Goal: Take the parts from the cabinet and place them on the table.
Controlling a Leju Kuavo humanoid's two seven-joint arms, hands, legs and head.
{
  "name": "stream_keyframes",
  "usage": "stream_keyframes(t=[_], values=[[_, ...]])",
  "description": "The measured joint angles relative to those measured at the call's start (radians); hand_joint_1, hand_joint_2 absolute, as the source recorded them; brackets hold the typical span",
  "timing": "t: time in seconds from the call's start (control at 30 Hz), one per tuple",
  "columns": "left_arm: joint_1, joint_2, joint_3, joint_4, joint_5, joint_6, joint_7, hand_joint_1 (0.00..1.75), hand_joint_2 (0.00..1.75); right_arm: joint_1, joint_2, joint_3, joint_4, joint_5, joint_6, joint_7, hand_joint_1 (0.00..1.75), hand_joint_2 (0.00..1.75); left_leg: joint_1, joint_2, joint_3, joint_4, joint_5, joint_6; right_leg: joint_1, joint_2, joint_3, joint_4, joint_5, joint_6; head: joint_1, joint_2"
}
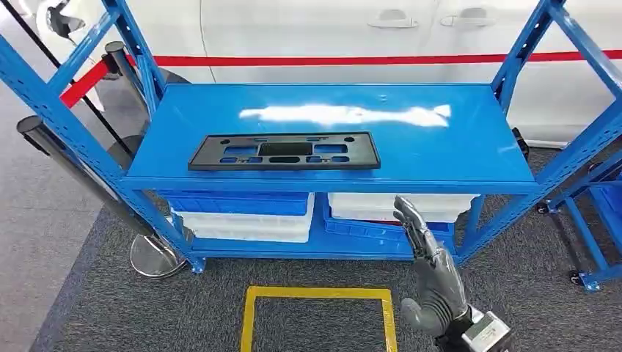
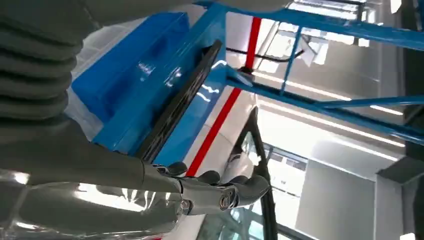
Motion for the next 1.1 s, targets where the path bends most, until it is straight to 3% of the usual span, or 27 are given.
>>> stream_keyframes(t=[0.03, 0.07, 0.1, 0.2, 0.27, 0.3, 0.37, 0.4, 0.43, 0.47, 0.53, 0.57, 0.6, 0.7, 0.77, 0.8, 0.9, 0.93, 0.97, 1.0, 1.07, 1.1], values=[[-0.001, 0.001, 0.004, 0.001, -0.003, 0.000, 0.000, 0.00, 0.00, 0.001, -0.003, 0.004, -0.003, 0.054, -0.024, 0.016, 0.00, 1.75, 0.002, 0.001, 0.042, -0.099, 0.055, 0.001, -0.001, 0.000, 0.007, 0.002, -0.004, 0.004, 0.000, 0.000], [-0.001, 0.001, 0.007, 0.003, -0.009, 0.000, 0.000, 0.00, 0.00, 0.001, -0.007, 0.008, -0.003, 0.143, -0.060, 0.034, 0.00, 1.75, 0.003, 0.001, 0.068, -0.164, 0.067, 0.003, 0.000, 0.000, 0.009, 0.002, -0.008, 0.010, 0.000, 0.000], [-0.003, 0.001, 0.008, 0.008, -0.017, -0.003, 0.000, 0.00, 0.00, 0.000, -0.013, 0.013, -0.003, 0.275, -0.107, 0.058, 0.00, 1.75, -0.005, 0.000, 0.072, -0.180, 0.060, 0.007, 0.007, 0.001, 0.006, 0.009, -0.011, 0.015, -0.001, 0.000], [-0.006, 0.001, 0.008, 0.010, -0.033, -0.008, 0.000, 0.00, 0.00, -0.010, -0.032, 0.046, 0.004, 0.645, -0.210, 0.122, 0.00, 1.75, -0.007, -0.002, 0.066, -0.173, 0.062, 0.025, 0.005, 0.001, 0.003, 0.002, -0.004, 0.029, 0.004, 0.000], [-0.010, 0.000, 0.008, 0.013, -0.046, -0.014, 0.003, 0.00, 0.00, -0.027, -0.037, 0.072, 0.027, 0.870, -0.297, 0.177, 0.00, 1.75, -0.002, 0.000, 0.070, -0.185, 0.072, 0.042, 0.001, 0.000, -0.003, 0.021, -0.024, 0.041, 0.005, 0.000], [-0.014, 0.001, 0.007, 0.013, -0.051, -0.016, 0.005, 0.00, 0.00, -0.036, -0.038, 0.085, 0.040, 0.942, -0.332, 0.195, 0.00, 1.75, -0.003, 0.000, 0.069, -0.185, 0.072, 0.050, 0.001, 0.000, -0.026, 0.067, -0.055, 0.042, 0.007, 0.000], [-0.021, 0.001, 0.006, 0.014, -0.059, -0.019, 0.016, 0.00, 0.00, -0.056, -0.042, 0.122, 0.077, 1.042, -0.389, 0.228, 0.00, 1.75, -0.007, 0.000, 0.067, -0.185, 0.072, 0.056, 0.002, 0.001, -0.105, 0.227, -0.127, 0.044, 0.010, 0.000], [-0.023, 0.001, 0.005, 0.014, -0.066, -0.021, 0.024, 0.00, 0.00, -0.067, -0.044, 0.149, 0.103, 1.086, -0.414, 0.248, 0.00, 1.75, -0.011, 0.000, 0.067, -0.185, 0.071, 0.057, 0.002, 0.001, -0.143, 0.297, -0.145, 0.044, 0.010, 0.000], [-0.023, 0.001, 0.005, 0.014, -0.070, -0.022, 0.031, 0.00, 0.00, -0.078, -0.045, 0.172, 0.124, 1.120, -0.427, 0.267, 0.00, 1.75, -0.014, 0.000, 0.068, -0.184, 0.070, 0.058, 0.002, 0.000, -0.158, 0.316, -0.137, 0.041, 0.010, 0.000], [-0.025, 0.001, 0.004, 0.014, -0.071, -0.024, 0.037, 0.00, 0.00, -0.089, -0.045, 0.192, 0.143, 1.146, -0.434, 0.284, 0.00, 1.75, -0.017, 0.000, 0.070, -0.184, 0.069, 0.060, 0.003, 0.001, -0.149, 0.287, -0.105, 0.037, 0.010, 0.000], [-0.029, 0.001, 0.002, 0.014, -0.071, -0.030, 0.045, 0.00, 0.00, -0.112, -0.045, 0.225, 0.179, 1.171, -0.441, 0.313, 0.00, 1.75, -0.024, -0.002, 0.077, -0.184, 0.067, 0.062, 0.011, 0.001, -0.076, 0.129, -0.008, 0.019, 0.011, 0.000], [-0.032, 0.001, 0.000, 0.014, -0.073, -0.033, 0.049, 0.00, 0.00, -0.130, -0.045, 0.235, 0.198, 1.185, -0.445, 0.329, 0.00, 1.75, -0.026, -0.003, 0.080, -0.185, 0.065, 0.061, 0.016, 0.001, -0.037, 0.042, 0.025, 0.003, 0.010, 0.000], [-0.033, 0.001, -0.003, 0.015, -0.077, -0.036, 0.055, 0.00, 0.00, -0.148, -0.045, 0.245, 0.221, 1.197, -0.448, 0.345, 0.00, 1.75, -0.029, -0.001, 0.076, -0.183, 0.063, 0.058, 0.020, -0.001, -0.025, 0.027, 0.008, -0.008, 0.008, 0.000], [-0.037, 0.006, -0.014, 0.016, -0.088, -0.044, 0.069, 0.00, 0.00, -0.180, -0.044, 0.254, 0.278, 1.229, -0.467, 0.385, 0.00, 1.75, -0.020, -0.001, 0.073, -0.187, 0.065, 0.043, 0.027, 0.001, -0.026, 0.009, 0.012, -0.006, 0.007, 0.000], [-0.037, 0.014, -0.018, 0.016, -0.089, -0.045, 0.073, 0.00, 0.00, -0.199, -0.038, 0.254, 0.309, 1.247, -0.485, 0.408, 0.00, 1.75, -0.026, -0.002, 0.082, -0.196, 0.059, 0.033, 0.008, -0.002, -0.007, -0.025, 0.026, -0.008, 0.008, 0.000], [-0.038, 0.015, -0.019, 0.016, -0.089, -0.045, 0.074, 0.00, 0.00, -0.208, -0.034, 0.253, 0.320, 1.250, -0.499, 0.413, 0.00, 1.75, -0.025, -0.001, 0.074, -0.164, 0.037, 0.027, 0.007, -0.002, 0.001, -0.034, 0.029, -0.010, 0.001, 0.000], [-0.039, 0.025, -0.019, 0.018, -0.089, -0.046, 0.076, 0.00, 0.00, -0.218, -0.016, 0.246, 0.350, 1.252, -0.528, 0.417, 0.00, 1.75, -0.011, -0.001, -0.037, 0.061, -0.066, 0.007, 0.005, -0.005, 0.001, -0.033, 0.027, -0.010, -0.004, 0.000], [-0.038, 0.026, -0.020, 0.020, -0.089, -0.048, 0.077, 0.00, 0.00, -0.218, -0.013, 0.243, 0.356, 1.252, -0.532, 0.417, 0.00, 1.75, -0.008, -0.001, -0.060, 0.103, -0.075, 0.002, 0.005, -0.005, 0.001, -0.032, 0.027, -0.010, -0.003, 0.000], [-0.036, 0.026, -0.020, 0.022, -0.089, -0.050, 0.077, 0.00, 0.00, -0.218, -0.009, 0.238, 0.365, 1.252, -0.537, 0.414, 0.00, 1.75, -0.003, 0.000, -0.069, 0.112, -0.061, -0.003, 0.004, -0.004, 0.001, -0.030, 0.025, -0.009, -0.005, 0.000], [-0.033, 0.028, -0.020, 0.023, -0.089, -0.052, 0.078, 0.00, 0.00, -0.218, -0.005, 0.233, 0.371, 1.245, -0.540, 0.408, 0.00, 1.75, 0.002, 0.000, -0.053, 0.066, -0.022, -0.008, 0.002, -0.003, 0.002, -0.027, 0.021, -0.005, -0.004, 0.000], [-0.033, 0.035, -0.020, 0.024, -0.089, -0.053, 0.078, 0.00, 0.00, -0.220, 0.006, 0.226, 0.378, 1.220, -0.542, 0.393, 0.00, 1.75, 0.010, 0.002, 0.022, -0.104, 0.076, -0.016, -0.005, -0.002, 0.004, -0.014, 0.011, 0.007, -0.004, 0.000], [-0.034, 0.035, -0.020, 0.025, -0.089, -0.054, 0.078, 0.00, 0.00, -0.222, 0.009, 0.225, 0.380, 1.212, -0.542, 0.388, 0.00, 1.75, 0.013, 0.002, 0.047, -0.165, 0.084, -0.019, -0.004, -0.002, 0.002, -0.006, 0.004, 0.016, -0.004, 0.000]])
